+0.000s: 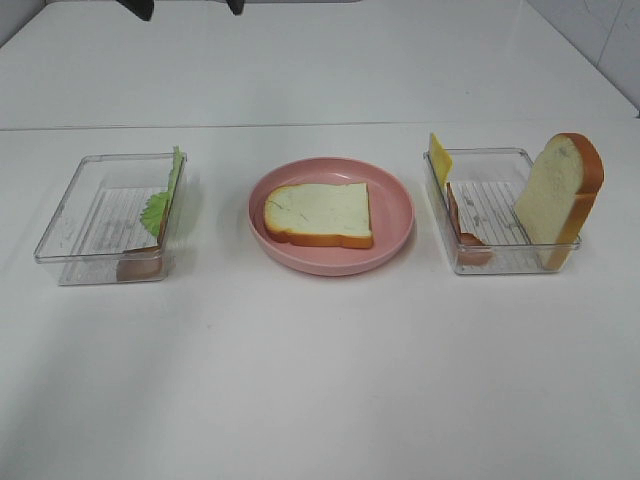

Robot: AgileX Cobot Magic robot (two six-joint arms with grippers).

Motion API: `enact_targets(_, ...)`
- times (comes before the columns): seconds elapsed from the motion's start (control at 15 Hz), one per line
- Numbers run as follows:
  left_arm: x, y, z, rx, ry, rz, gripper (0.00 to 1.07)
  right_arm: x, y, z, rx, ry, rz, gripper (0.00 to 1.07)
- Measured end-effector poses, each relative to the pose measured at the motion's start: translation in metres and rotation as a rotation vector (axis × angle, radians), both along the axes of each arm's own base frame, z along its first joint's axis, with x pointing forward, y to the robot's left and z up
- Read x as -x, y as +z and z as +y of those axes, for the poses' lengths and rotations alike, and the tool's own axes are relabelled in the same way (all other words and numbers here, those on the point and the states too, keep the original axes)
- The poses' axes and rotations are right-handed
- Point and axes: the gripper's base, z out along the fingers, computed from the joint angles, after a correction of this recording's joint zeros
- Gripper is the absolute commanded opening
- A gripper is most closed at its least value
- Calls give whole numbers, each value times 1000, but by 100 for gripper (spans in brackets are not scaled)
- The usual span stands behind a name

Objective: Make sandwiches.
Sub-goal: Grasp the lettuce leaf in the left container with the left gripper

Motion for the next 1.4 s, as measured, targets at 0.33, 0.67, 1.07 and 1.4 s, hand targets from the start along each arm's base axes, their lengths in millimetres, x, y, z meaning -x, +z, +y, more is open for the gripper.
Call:
enact_targets(0.33, -2, -30, 42, -53, 88, 121, 90, 0, 0, 0, 0, 0, 0, 99)
enact_targets(0.67, -14, -72, 43, -103, 130, 217, 90, 0, 0, 0, 0, 0, 0, 99)
enact_targets(1.07, -30, -135, 38, -139, 144, 345, 90, 0, 0, 0, 0, 0, 0, 99)
enact_targets(1.4, -39, -176, 35, -153, 143, 383, 90, 0, 0, 0, 0, 0, 0, 99)
